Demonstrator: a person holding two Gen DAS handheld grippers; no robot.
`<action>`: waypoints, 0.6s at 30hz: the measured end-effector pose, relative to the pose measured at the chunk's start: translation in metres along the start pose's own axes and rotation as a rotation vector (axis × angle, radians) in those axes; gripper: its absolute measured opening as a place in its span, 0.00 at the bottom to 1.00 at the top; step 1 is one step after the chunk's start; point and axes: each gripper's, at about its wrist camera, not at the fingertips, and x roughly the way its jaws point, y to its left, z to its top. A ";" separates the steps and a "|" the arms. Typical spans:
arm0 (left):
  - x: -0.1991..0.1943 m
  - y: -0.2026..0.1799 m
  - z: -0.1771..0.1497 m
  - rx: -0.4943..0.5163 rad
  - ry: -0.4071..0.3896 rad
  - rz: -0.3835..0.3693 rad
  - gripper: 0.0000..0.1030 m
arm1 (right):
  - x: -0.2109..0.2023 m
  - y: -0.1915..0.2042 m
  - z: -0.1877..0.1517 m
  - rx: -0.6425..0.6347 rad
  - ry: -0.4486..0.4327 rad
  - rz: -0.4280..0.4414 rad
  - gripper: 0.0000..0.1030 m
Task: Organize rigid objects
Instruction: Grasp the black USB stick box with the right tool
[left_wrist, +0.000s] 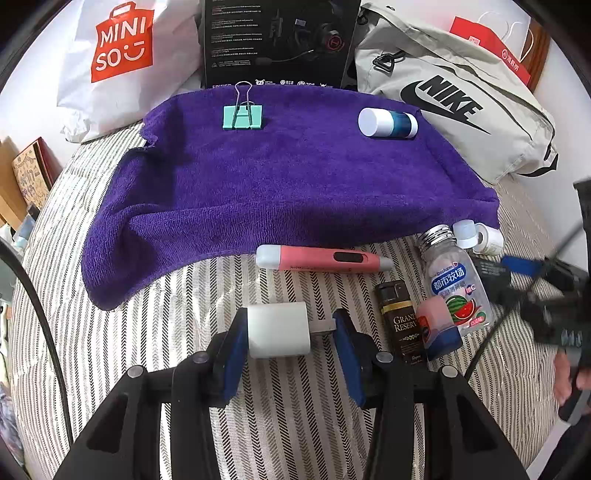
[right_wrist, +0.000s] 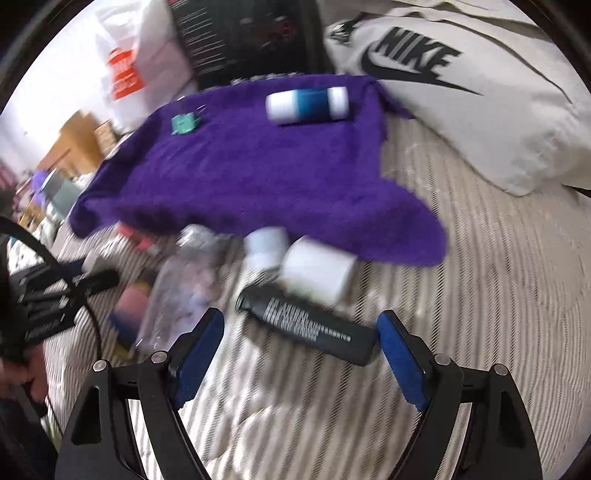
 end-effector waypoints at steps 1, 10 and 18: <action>0.000 0.000 0.000 0.002 0.000 0.001 0.42 | -0.001 0.006 -0.004 -0.017 0.008 0.019 0.82; -0.001 0.002 0.000 -0.004 -0.002 -0.005 0.42 | -0.011 0.031 -0.012 -0.132 -0.011 -0.037 0.76; -0.001 0.001 0.001 -0.006 0.004 0.001 0.42 | 0.001 0.032 -0.004 -0.211 -0.013 -0.066 0.35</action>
